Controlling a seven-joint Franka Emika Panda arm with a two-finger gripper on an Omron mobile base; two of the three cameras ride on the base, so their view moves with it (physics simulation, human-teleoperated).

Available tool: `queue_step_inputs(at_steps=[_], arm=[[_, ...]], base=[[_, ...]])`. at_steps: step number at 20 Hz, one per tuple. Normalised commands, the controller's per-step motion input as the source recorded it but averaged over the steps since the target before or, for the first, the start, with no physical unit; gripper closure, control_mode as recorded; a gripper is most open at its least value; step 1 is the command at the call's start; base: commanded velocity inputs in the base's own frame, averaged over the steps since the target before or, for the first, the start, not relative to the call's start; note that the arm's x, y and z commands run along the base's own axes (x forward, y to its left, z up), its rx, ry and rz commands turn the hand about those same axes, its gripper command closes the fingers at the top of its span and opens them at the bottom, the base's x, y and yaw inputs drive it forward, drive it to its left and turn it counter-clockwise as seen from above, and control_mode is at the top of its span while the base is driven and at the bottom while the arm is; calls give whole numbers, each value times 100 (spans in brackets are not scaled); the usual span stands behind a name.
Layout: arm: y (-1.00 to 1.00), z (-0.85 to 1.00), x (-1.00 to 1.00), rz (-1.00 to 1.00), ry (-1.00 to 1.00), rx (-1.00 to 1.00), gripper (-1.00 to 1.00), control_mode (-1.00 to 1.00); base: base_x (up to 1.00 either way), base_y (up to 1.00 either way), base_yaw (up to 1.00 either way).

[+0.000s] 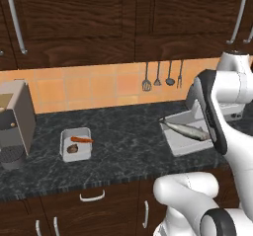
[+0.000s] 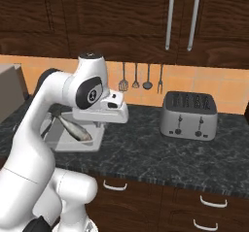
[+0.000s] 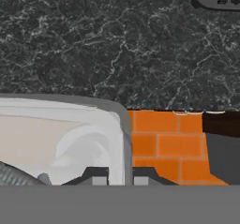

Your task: Take the meat container that has the fish and place it on the second highest rack of the freezer. Then take the vegetable container that has the mushroom and carrot and place it on the highest rack of the freezer.

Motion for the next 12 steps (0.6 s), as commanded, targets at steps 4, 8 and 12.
queue_step_inputs(at_steps=[4, 8, 12], arm=[[0, 0, 0, 0, 0, 0, 100, 100], [0, 0, 0, 0, 0, 0, 100, 100], [0, 0, 0, 0, 0, 0, 100, 100]], base=[[-6, -1, -2], [-12, -8, 5], [-52, -7, -14]])
